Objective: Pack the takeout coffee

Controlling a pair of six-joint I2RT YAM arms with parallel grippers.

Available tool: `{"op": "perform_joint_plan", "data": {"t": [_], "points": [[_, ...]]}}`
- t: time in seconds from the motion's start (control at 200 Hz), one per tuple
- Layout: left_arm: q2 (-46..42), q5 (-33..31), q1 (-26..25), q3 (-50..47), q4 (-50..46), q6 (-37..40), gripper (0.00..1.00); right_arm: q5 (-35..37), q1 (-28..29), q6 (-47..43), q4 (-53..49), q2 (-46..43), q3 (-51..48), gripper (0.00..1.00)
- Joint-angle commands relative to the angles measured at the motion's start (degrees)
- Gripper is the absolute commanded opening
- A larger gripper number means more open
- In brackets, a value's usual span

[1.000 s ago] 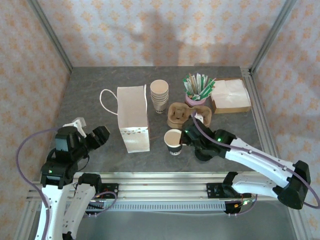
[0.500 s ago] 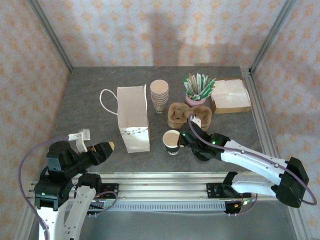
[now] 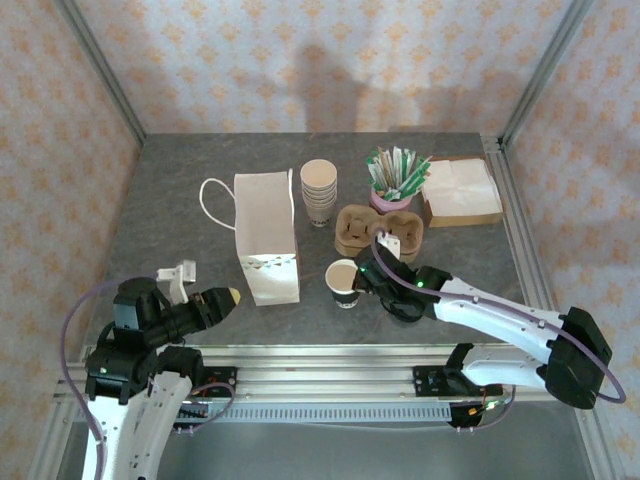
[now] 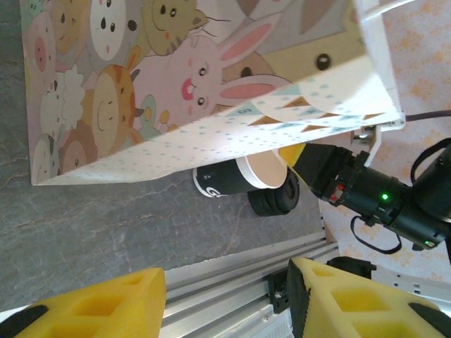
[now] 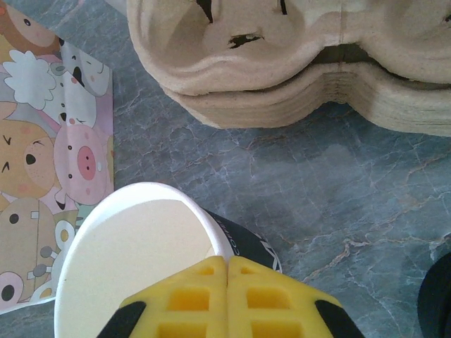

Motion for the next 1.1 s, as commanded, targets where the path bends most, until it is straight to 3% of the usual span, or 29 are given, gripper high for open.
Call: {"op": "perform_joint_plan", "data": {"t": [0.0, 0.075, 0.255, 0.445, 0.586, 0.716, 0.891, 1.096], "points": [[-1.01, 1.78, -0.66, -1.74, 4.82, -1.59, 0.49, 2.17, 0.27, 1.41, 1.21, 0.0, -1.1, 0.07], [-1.37, 2.0, -0.73, -2.82, 5.84, -2.07, 0.49, 2.42, 0.29, 1.7, 0.59, 0.16, -1.1, 0.11], [-0.35, 1.3, -1.26, -5.04, 8.41, -3.04, 0.47, 3.25, 0.28, 1.29, -1.19, -0.92, -0.76, 0.34], [1.76, -3.2, -7.75, -5.67, 11.53, -3.72, 0.47, 5.24, 0.32, -1.11, -5.89, -3.51, 1.26, 0.58], [2.04, -7.07, -14.39, -7.54, 15.71, -6.55, 0.46, 10.57, 0.27, -3.81, -17.09, -5.86, 6.25, 0.64], [1.68, -11.76, -18.6, -9.43, 18.98, -8.92, 0.45, 14.65, 0.11, -1.92, -32.45, -5.72, 12.57, 0.84], [2.05, -17.13, -23.85, -11.16, 21.64, -9.89, 0.45, 12.8, -2.11, 2.49, -42.54, -5.61, 13.75, 0.89], [3.59, -22.53, -25.15, -13.33, 21.83, -8.48, 0.46, 9.28, -5.7, 5.12, -41.59, -8.15, 7.78, 0.91]]}}
